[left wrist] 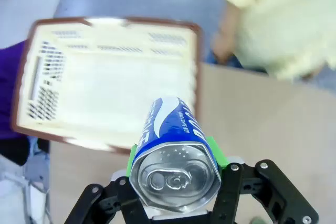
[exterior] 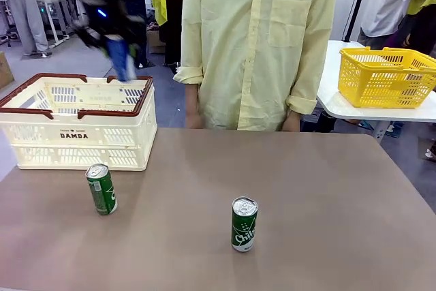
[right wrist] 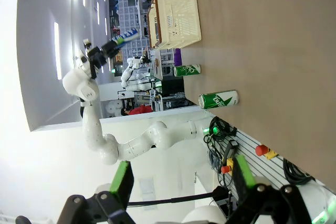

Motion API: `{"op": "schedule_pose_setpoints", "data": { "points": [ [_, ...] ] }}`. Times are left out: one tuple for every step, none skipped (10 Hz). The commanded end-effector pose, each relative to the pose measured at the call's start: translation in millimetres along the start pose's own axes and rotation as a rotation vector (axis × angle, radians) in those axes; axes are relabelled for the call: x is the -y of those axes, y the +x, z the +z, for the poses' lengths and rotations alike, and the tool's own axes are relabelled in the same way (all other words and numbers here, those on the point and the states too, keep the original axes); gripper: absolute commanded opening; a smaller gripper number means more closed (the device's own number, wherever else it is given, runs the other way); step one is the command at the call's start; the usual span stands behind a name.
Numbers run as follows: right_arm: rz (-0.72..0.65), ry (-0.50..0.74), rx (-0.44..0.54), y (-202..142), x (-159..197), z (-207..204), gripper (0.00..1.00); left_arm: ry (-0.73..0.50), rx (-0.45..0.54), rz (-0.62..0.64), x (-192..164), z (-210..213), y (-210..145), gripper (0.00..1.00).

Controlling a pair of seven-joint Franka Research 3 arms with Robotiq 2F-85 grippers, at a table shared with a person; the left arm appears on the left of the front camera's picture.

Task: Place the drinks into the Shopping basket.
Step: Pick up one drink and place it into the Shopping basket.

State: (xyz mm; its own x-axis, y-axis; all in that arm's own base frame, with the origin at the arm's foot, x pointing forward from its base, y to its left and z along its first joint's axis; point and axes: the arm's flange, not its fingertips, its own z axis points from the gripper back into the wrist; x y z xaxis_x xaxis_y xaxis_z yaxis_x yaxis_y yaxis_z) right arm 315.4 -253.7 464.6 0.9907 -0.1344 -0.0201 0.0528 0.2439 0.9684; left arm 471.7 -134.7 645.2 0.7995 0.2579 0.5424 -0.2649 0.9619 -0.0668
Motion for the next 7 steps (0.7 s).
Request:
{"op": "schedule_pose_setpoints", "data": {
  "points": [
    [-0.014,-0.01,-0.013,-1.8,-5.3,0.9,1.0,0.029,-0.013,0.185,-16.4,-38.1,49.3,0.0],
    [-0.014,-0.01,-0.013,-1.8,-5.3,0.9,1.0,0.053,-0.059,0.224,-28.9,-61.4,54.8,0.0],
    [-0.014,-0.01,-0.013,-1.8,-5.3,0.9,1.0,0.069,-0.11,0.239,-36.1,-82.8,55.1,0.0],
    [-0.014,-0.01,-0.013,-1.8,-5.3,0.9,1.0,0.087,-0.2,0.232,-41.0,-103.1,54.1,0.0],
    [-0.014,-0.01,-0.013,-1.8,-5.3,0.9,1.0,0.088,-0.281,0.25,-44.4,-118.0,49.5,0.0],
    [-0.014,-0.01,-0.013,-1.8,-5.3,0.9,1.0,0.09,-0.38,0.245,-44.6,-120.5,45.7,0.0],
    [-0.014,-0.01,-0.013,-1.8,-5.3,0.9,1.0,0.099,-0.211,0.227,-49.1,-130.2,43.8,0.0]
  ]
}}
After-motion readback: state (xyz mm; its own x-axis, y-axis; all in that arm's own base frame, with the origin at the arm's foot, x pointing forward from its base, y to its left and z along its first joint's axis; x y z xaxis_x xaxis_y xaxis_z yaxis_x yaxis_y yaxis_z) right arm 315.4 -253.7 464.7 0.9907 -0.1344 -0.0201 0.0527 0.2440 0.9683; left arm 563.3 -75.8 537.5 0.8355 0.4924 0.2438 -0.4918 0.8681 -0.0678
